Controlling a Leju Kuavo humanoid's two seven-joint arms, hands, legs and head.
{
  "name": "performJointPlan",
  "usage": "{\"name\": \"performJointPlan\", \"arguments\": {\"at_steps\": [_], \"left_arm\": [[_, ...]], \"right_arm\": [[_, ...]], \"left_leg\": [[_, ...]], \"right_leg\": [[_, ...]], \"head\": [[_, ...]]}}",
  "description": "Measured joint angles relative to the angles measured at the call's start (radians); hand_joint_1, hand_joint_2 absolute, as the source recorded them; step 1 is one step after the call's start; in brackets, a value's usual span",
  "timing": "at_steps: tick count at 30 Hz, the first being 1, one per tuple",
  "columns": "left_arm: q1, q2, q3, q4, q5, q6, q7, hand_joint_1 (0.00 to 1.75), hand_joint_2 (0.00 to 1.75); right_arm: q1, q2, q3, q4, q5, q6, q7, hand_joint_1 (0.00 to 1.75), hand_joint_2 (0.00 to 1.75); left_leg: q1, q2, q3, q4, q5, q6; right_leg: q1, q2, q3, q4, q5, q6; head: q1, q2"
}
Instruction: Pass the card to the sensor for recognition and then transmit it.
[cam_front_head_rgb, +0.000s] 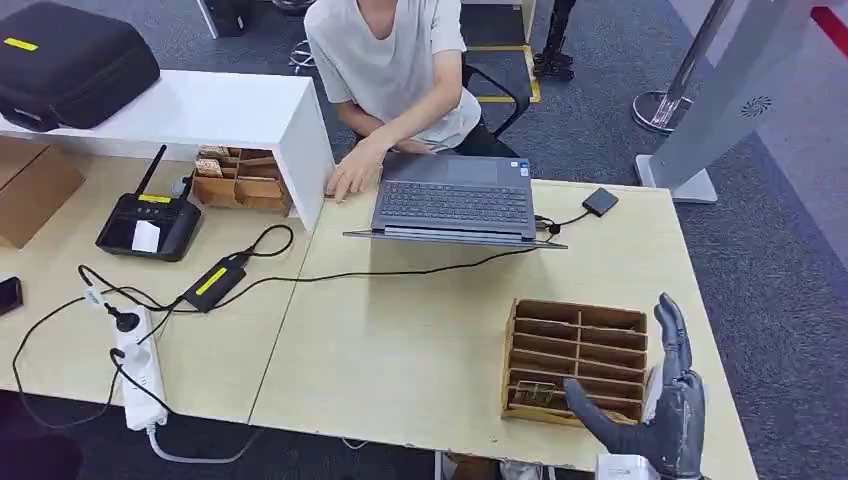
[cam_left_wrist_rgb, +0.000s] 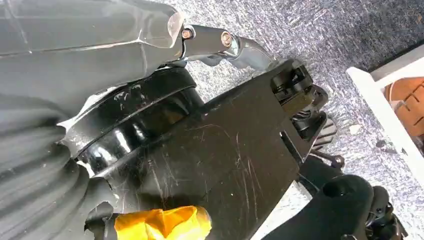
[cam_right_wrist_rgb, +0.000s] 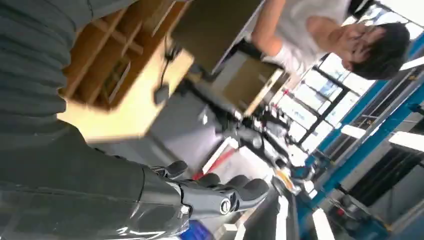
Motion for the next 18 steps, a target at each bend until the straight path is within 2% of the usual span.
{"name": "performJointPlan", "arguments": {"at_steps": [1, 3, 5, 6, 10, 18], "left_arm": [[0.0, 0.0, 0.0, 0.0, 0.003, 0.001, 0.0, 0.0, 1.75], [0.001, 0.0, 0.0, 0.0, 0.01, 0.005, 0.002, 0.0, 1.75], [0.001, 0.0, 0.0, 0.0, 0.013, 0.009, 0.003, 0.0, 1.75], [0.002, 0.0, 0.0, 0.0, 0.015, 0.01, 0.003, 0.0, 1.75], [0.004, 0.0, 0.0, 0.0, 0.025, 0.011, 0.003, 0.0, 1.75], [0.006, 0.0, 0.0, 0.0, 0.032, 0.011, 0.003, 0.0, 1.75]], "right_arm": [[0.01, 0.015, 0.001, 0.0, -0.072, 0.04, -0.03, 0.0, 0.0], [0.027, 0.031, 0.001, 0.0, -0.204, 0.17, -0.063, 0.0, 0.0], [0.046, 0.036, -0.002, 0.0, -0.236, 0.261, -0.091, 0.0, 0.0], [0.056, 0.038, -0.005, -0.003, -0.239, 0.29, -0.104, 0.0, 1.75], [0.09, 0.041, -0.03, -0.019, -0.149, 0.313, -0.119, 0.0, 1.75], [0.135, 0.037, -0.04, -0.039, 0.006, 0.244, -0.073, 0.0, 1.75]], "left_leg": [[0.0, 0.0, 0.0, 0.0, 0.0, 0.0], [0.0, 0.0, 0.0, 0.0, 0.001, -0.001], [0.0, 0.0, 0.0, 0.0, 0.001, -0.001], [0.0, 0.0, 0.0, 0.0, 0.001, -0.001], [0.0, 0.0, 0.0, 0.0, 0.0, 0.0], [0.0, 0.0, 0.0, 0.0, 0.0, 0.0]], "right_leg": [[0.0, 0.0, 0.0, 0.0, 0.0, 0.0], [0.0, 0.0, 0.0, 0.0, 0.0, 0.0], [0.0, 0.0, 0.0, 0.0, 0.0, 0.0], [0.0, 0.0, 0.0, 0.0, 0.0, 0.0], [0.0, 0.0, 0.0, 0.0, 0.0, 0.0], [0.0, 0.0, 0.0, 0.0, 0.0, 0.0]], "head": [[0.0, 0.0], [0.0, 0.0], [0.0, 0.0], [0.0, 0.0], [0.0, 0.0], [0.0, 0.0]]}}
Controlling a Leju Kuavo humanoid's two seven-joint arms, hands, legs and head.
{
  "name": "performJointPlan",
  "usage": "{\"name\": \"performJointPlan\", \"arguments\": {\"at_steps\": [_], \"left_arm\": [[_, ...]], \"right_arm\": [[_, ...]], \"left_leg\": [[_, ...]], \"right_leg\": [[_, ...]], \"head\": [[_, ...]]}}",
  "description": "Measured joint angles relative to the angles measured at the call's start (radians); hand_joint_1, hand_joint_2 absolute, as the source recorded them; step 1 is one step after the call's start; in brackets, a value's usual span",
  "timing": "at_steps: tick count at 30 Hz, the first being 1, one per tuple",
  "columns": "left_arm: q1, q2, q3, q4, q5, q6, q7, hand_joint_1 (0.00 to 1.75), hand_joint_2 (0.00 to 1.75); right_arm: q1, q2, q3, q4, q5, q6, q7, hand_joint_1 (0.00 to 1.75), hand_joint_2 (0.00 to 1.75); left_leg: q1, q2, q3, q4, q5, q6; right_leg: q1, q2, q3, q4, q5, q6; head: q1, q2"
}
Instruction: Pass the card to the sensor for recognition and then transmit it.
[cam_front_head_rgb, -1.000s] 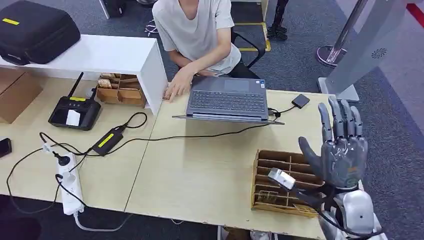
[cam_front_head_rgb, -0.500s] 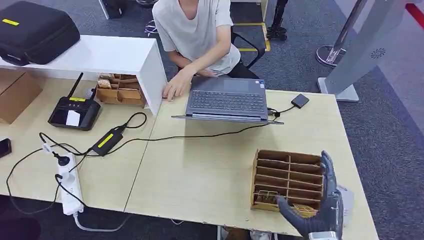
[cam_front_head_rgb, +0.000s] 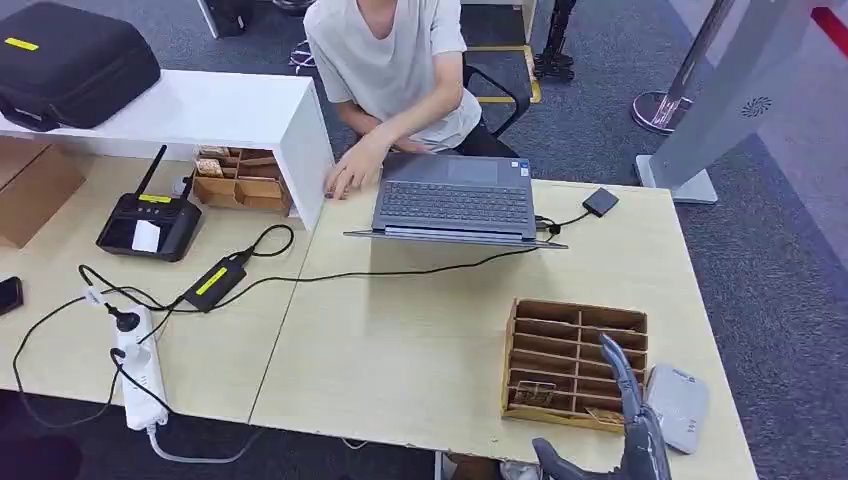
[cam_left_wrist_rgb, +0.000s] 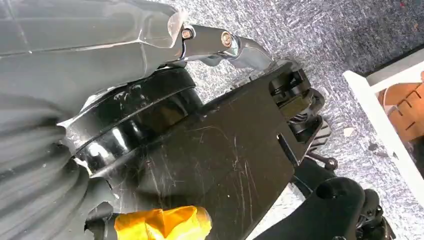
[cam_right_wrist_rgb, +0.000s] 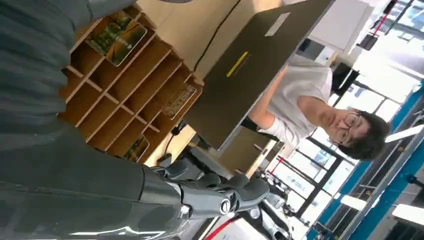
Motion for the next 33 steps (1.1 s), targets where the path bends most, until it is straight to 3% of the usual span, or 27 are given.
{"name": "performJointPlan", "arguments": {"at_steps": [7, 11, 13, 17, 22, 33], "left_arm": [[0.003, 0.0, 0.0, 0.0, 0.004, 0.0, 0.0, 0.0, 1.75], [0.002, 0.0, 0.0, 0.0, 0.007, 0.0, 0.0, 0.0, 1.75], [0.002, 0.0, 0.0, 0.0, 0.007, -0.001, 0.0, 0.0, 1.75], [0.002, 0.0, 0.0, 0.0, 0.007, -0.001, 0.0, 0.0, 1.75], [0.001, 0.0, 0.0, 0.0, 0.007, -0.002, 0.006, 0.0, 1.75], [-0.002, 0.0, 0.0, 0.0, -0.012, -0.002, 0.02, 0.0, 1.75]], "right_arm": [[0.022, -0.027, 0.0, 0.0, 0.079, -0.061, 0.046, 0.0, 1.75], [0.072, -0.073, 0.001, -0.012, 0.416, -0.228, 0.229, 0.0, 1.75], [0.093, -0.099, 0.002, -0.019, 0.522, -0.277, 0.294, 0.0, 1.75], [0.115, -0.131, 0.008, -0.027, 0.554, -0.288, 0.323, 0.0, 1.75], [0.125, -0.185, 0.033, -0.026, 0.755, -0.311, 0.504, 0.0, 1.75], [0.078, -0.219, 0.066, 0.052, 1.003, -0.316, 0.665, 0.0, 1.75]], "left_leg": [[0.0, 0.0, 0.0, 0.0, 0.0, 0.0], [0.0, 0.0, 0.0, 0.0, 0.0, 0.001], [0.0, 0.001, 0.0, 0.0, -0.001, 0.001], [0.0, 0.001, 0.0, 0.0, -0.001, 0.001], [0.0, 0.001, 0.0, 0.0, -0.001, 0.001], [0.0, 0.002, 0.0, 0.0, -0.001, 0.0]], "right_leg": [[0.0, 0.0, 0.0, 0.0, 0.0, 0.0], [0.0, 0.0, 0.0, 0.0, 0.0, 0.0], [0.0, 0.001, 0.0, 0.0, 0.0, 0.0], [0.0, 0.001, 0.0, -0.001, 0.0, 0.0], [0.0, 0.001, 0.0, 0.0, 0.0, 0.0], [0.0, 0.001, 0.0, 0.0, 0.0, 0.0]], "head": [[0.0, 0.0], [0.0, 0.0], [0.0, 0.0], [0.0, 0.0], [0.0, 0.0], [0.0, 0.0]]}}
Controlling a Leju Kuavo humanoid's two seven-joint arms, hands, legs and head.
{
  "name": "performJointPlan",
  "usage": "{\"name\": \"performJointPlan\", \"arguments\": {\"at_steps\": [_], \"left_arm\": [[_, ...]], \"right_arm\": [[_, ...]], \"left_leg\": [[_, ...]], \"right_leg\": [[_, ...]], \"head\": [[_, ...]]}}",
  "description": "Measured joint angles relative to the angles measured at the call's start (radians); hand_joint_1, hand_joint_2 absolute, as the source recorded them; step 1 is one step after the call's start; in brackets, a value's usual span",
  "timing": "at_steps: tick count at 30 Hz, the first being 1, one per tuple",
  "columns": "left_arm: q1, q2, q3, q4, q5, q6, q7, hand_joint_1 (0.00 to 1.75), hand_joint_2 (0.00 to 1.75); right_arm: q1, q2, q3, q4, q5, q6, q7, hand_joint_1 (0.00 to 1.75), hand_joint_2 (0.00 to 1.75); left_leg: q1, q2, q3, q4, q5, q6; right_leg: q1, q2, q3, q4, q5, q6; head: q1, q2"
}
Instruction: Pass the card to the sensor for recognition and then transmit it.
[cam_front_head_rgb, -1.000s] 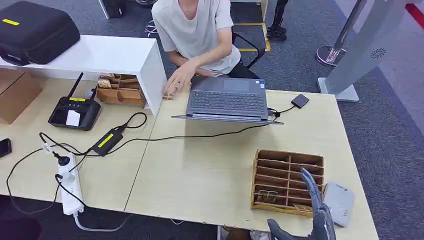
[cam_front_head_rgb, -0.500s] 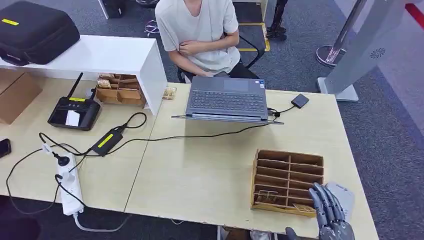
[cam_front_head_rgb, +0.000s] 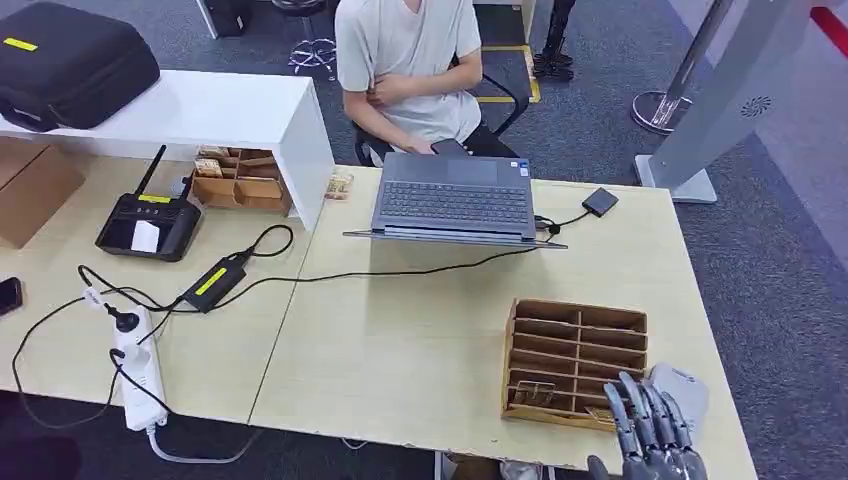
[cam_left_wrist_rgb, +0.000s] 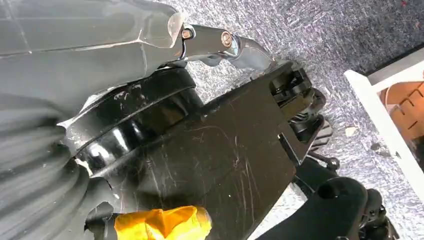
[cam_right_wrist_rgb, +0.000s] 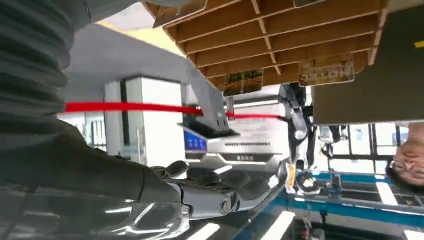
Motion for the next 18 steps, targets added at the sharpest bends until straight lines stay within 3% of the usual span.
{"name": "performJointPlan", "arguments": {"at_steps": [18], "left_arm": [[-0.002, 0.0, 0.0, 0.0, -0.017, 0.0, 0.009, 0.0, 1.75]], "right_arm": [[-0.075, 0.036, 0.001, 0.152, 0.008, 0.0, -0.004, 0.0, 1.75]], "left_leg": [[0.0, 0.0, 0.0, 0.0, 0.0, 0.0]], "right_leg": [[0.0, 0.0, 0.0, 0.0, 0.0, 0.0]], "head": [[0.0, 0.0]]}}
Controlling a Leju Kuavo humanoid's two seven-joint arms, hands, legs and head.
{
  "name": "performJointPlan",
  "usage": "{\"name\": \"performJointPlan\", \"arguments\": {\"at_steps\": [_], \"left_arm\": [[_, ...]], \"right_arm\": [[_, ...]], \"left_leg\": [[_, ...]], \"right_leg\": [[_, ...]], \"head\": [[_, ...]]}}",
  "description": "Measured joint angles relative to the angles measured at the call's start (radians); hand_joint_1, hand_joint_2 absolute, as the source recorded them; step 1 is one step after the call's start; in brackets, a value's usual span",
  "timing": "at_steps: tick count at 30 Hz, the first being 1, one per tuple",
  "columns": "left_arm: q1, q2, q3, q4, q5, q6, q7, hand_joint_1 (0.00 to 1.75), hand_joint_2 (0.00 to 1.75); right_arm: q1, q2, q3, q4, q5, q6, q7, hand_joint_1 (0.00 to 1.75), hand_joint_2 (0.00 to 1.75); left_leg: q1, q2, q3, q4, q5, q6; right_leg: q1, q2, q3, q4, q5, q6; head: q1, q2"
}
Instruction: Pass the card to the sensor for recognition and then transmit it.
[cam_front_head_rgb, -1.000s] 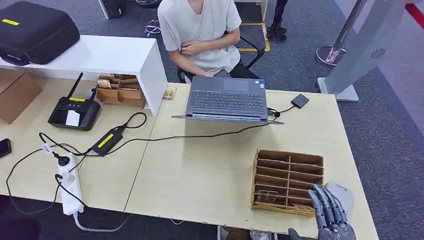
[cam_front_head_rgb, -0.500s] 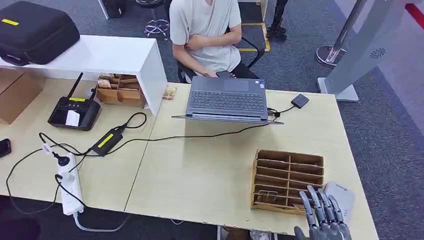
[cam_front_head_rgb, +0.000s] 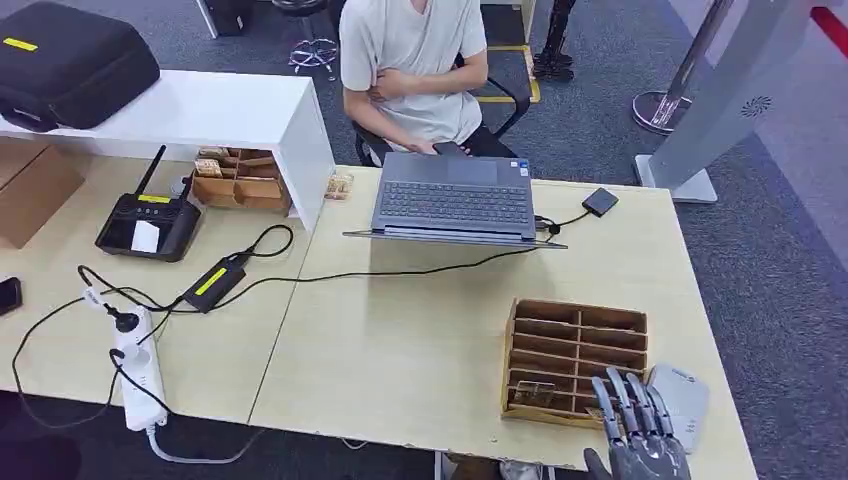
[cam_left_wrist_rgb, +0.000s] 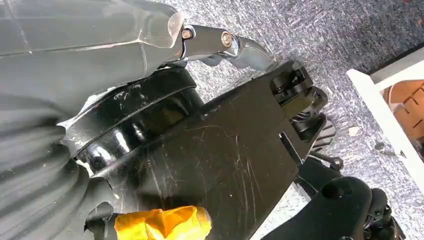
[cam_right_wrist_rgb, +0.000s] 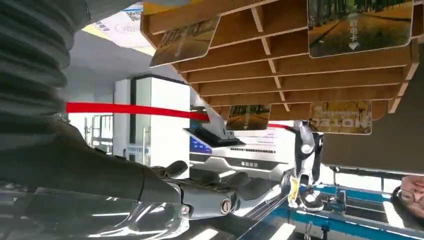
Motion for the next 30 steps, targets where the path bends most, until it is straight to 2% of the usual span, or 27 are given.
{"name": "performJointPlan", "arguments": {"at_steps": [23, 30], "left_arm": [[-0.003, -0.001, 0.0, 0.0, -0.011, 0.0, 0.011, 0.0, 1.75], [-0.004, -0.001, 0.0, 0.0, -0.016, 0.0, 0.017, 0.0, 1.75]], "right_arm": [[-0.013, 0.025, -0.02, 0.082, -0.01, 0.0, -0.018, 0.0, 1.75], [-0.014, 0.042, -0.073, 0.105, -0.022, 0.0, -0.07, 0.0, 1.75]], "left_leg": [[0.0, 0.0, 0.0, 0.0, 0.0, 0.0], [0.0, 0.0, 0.0, 0.0, 0.0, 0.0]], "right_leg": [[0.0, 0.0, 0.0, 0.0, 0.0, 0.0], [0.0, 0.0, 0.0, 0.0, 0.0, 0.0]], "head": [[0.0, 0.0], [0.0, 0.0]]}}
